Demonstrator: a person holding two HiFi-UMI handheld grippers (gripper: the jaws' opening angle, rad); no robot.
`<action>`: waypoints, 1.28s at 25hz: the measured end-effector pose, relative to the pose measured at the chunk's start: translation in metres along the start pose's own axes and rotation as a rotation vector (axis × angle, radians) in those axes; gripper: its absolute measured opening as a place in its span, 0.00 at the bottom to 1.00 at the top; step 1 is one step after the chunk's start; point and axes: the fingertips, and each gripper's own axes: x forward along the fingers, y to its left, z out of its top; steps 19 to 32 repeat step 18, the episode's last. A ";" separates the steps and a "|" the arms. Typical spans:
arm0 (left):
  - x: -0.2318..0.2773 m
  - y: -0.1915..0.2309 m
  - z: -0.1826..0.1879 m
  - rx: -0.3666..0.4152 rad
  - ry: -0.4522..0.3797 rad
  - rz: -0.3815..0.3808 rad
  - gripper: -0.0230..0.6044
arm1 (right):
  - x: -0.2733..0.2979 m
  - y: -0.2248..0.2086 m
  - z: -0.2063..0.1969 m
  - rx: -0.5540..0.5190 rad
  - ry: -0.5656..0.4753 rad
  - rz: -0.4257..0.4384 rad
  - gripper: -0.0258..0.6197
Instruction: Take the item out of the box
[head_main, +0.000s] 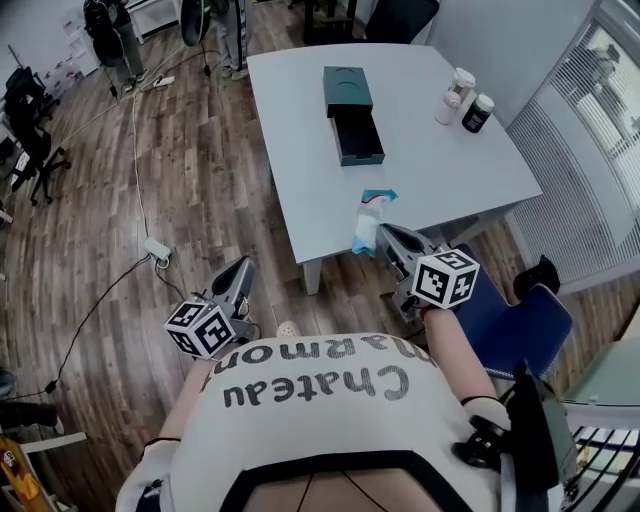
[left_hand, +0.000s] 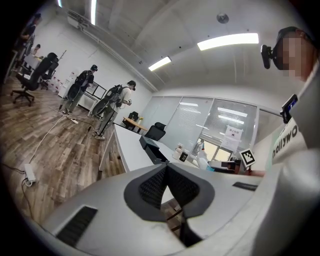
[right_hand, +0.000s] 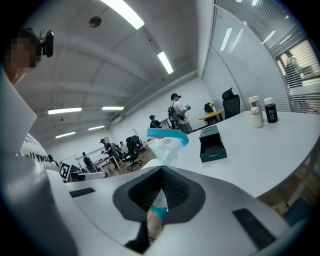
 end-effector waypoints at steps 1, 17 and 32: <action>-0.002 -0.006 -0.005 -0.003 0.002 0.002 0.02 | -0.006 -0.001 -0.005 -0.002 0.008 -0.003 0.04; -0.033 -0.055 -0.033 0.005 -0.004 0.017 0.02 | -0.057 0.007 -0.043 -0.017 0.043 0.016 0.04; -0.033 -0.057 -0.034 0.007 -0.005 0.017 0.02 | -0.059 0.007 -0.044 -0.016 0.044 0.017 0.04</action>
